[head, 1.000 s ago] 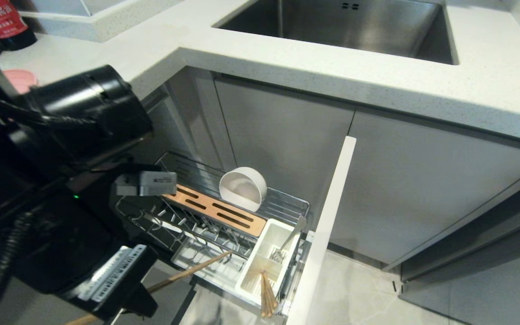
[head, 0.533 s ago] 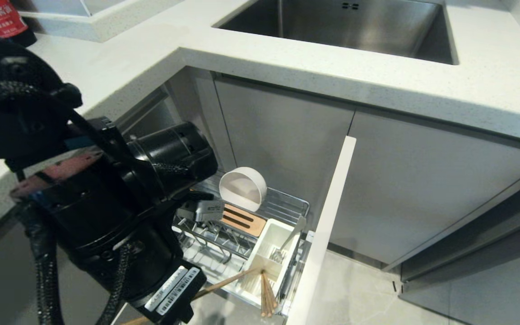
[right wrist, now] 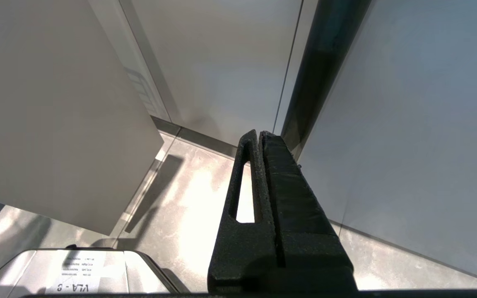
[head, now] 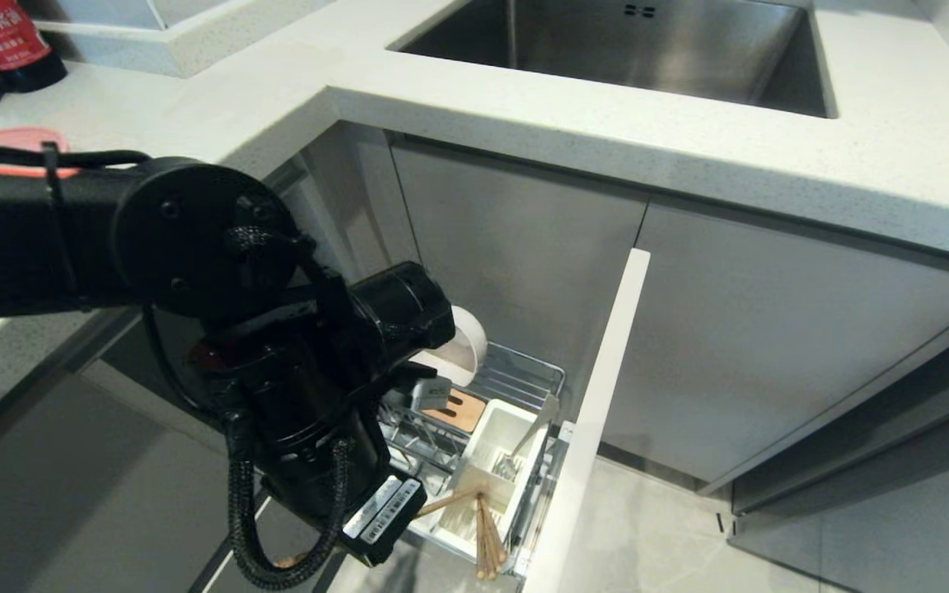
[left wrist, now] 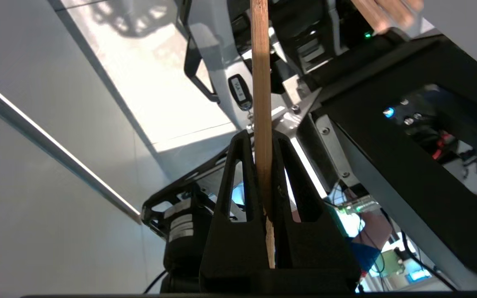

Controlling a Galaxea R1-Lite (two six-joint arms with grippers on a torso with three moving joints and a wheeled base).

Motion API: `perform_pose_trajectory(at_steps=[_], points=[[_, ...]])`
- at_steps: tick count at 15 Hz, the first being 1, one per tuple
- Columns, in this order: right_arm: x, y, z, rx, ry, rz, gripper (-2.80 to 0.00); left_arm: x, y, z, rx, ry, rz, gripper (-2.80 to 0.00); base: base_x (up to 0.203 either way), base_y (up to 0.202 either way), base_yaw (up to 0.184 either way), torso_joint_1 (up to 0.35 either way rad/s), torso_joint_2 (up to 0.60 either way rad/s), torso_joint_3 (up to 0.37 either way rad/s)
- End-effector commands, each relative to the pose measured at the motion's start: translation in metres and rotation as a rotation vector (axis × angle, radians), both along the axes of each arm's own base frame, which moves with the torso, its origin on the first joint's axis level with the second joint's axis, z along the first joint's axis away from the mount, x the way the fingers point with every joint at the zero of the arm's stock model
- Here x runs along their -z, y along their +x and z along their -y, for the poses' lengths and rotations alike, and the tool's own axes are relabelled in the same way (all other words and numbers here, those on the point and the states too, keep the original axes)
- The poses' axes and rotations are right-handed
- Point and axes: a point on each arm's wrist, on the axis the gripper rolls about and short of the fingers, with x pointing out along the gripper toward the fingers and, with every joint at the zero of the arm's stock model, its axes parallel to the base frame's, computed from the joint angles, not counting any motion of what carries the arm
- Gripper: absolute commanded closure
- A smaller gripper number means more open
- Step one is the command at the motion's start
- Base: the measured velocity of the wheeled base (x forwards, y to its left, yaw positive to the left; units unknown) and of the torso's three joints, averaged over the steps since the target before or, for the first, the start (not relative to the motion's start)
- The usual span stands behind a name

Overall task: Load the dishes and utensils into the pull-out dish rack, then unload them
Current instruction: Pick up the chopsticks and place it in the cupboard

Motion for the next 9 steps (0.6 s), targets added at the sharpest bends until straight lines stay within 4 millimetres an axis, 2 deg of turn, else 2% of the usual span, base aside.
perform_pose_trajectory(at_steps=[1, 6, 9], points=[[0.000, 0.000, 0.000, 0.000, -0.001, -0.001, 0.00, 0.013, 0.011, 0.006, -0.010, 0.029, -0.027, 0.00, 0.000, 0.000, 0.000, 0.000, 0.00, 0.000], [0.000, 0.000, 0.000, 0.000, 0.000, -0.001, 0.00, 0.033, 0.027, 0.017, -0.014, 0.031, -0.036, 0.00, 0.000, 0.000, 0.000, 0.000, 0.00, 0.000], [0.000, 0.000, 0.000, 0.000, -0.001, 0.000, 0.00, 0.038, 0.031, 0.022, -0.017, 0.019, -0.034, 0.00, 0.000, 0.000, 0.000, 0.000, 0.00, 0.000]])
